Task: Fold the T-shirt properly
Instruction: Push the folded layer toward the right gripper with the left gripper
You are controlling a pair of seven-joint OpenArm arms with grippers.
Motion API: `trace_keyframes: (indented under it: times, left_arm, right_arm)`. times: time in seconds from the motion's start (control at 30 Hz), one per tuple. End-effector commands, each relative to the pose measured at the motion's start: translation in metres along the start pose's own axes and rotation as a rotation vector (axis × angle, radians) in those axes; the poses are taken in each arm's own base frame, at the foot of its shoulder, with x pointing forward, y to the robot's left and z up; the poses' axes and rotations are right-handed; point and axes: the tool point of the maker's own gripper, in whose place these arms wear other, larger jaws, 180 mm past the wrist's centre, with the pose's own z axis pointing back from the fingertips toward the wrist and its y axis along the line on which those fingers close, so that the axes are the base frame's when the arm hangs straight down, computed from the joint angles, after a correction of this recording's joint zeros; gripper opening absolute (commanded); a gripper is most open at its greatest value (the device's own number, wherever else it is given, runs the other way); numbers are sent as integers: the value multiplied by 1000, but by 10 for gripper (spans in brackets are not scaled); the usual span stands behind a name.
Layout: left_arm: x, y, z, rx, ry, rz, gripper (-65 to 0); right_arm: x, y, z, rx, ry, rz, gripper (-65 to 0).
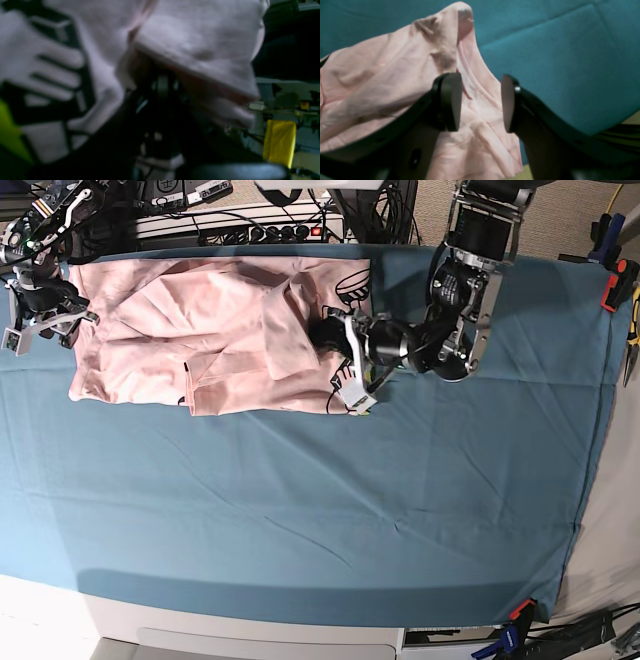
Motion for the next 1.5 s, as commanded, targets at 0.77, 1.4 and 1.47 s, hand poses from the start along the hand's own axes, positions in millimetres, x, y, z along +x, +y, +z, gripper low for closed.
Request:
trace_keyframes:
  times: [0.77,1.4,1.47]
  left_arm:
    - [15,-126,-69,-295,33,-181,-650]
    - [23,-131,-69,-302,31,-229,-650]
    - [27,-127,-69,-273,37,-240,-650]
  right_arm:
    - [16,-2,3,-3,-57,8,-391]
    - [18,-2,3,-3,-67,8,-391]
    - [18,-2,3,-3,-67,8,-391]
